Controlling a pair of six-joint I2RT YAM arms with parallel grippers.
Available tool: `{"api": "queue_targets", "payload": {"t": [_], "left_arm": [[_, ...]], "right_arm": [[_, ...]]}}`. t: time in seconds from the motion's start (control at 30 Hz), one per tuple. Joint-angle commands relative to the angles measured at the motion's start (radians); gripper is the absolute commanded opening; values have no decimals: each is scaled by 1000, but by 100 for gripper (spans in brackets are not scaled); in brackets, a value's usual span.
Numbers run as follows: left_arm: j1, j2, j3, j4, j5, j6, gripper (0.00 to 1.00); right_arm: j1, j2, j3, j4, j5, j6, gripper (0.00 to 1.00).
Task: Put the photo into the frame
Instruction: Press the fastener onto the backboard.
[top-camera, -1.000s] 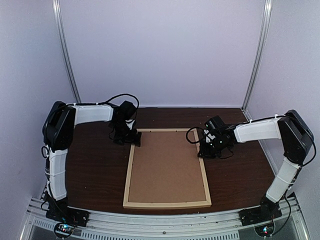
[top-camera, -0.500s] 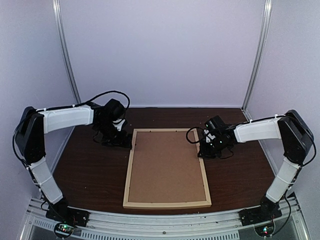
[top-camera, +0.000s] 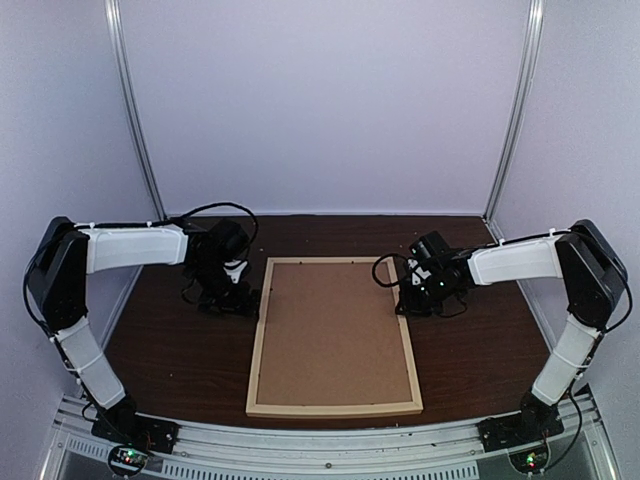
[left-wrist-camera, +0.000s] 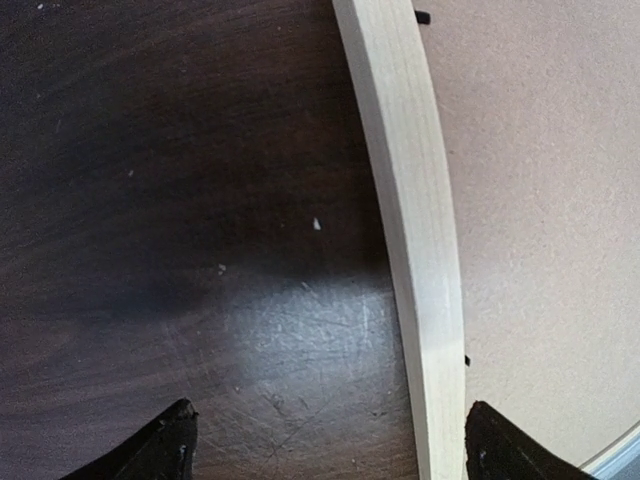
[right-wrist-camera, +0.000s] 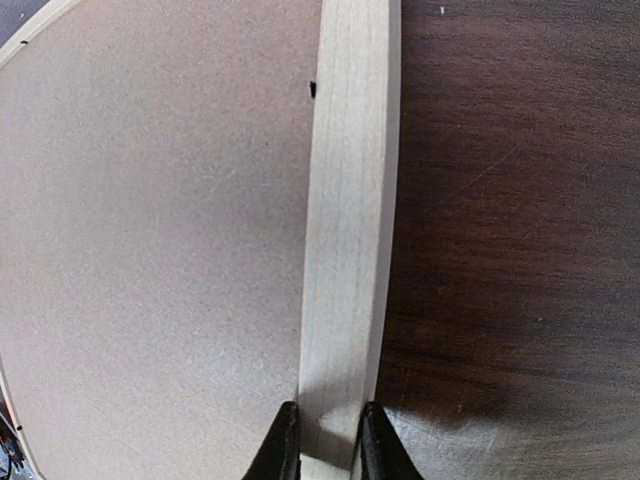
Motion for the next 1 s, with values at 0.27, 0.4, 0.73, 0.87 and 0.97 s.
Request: {"api": "queue_targets", "payload": {"t": [0.27, 0.4, 0.73, 0.87, 0.97], "left_arm": [[-17, 86, 40, 30, -6, -21, 94], [-17, 114, 58, 25, -7, -20, 94], [-17, 120, 63, -3, -38, -32, 94], [-17, 103, 49, -13, -42, -38, 94], [-17, 85, 32, -19, -43, -46, 93]], "right_arm": [[-8, 74, -49, 68, -8, 5, 9], [-6, 74, -51, 67, -7, 6, 9], [-7, 89, -38, 64, -13, 2, 9], [-7, 89, -37, 62, -13, 1, 9], [-7, 88, -38, 62, -14, 2, 9]]}}
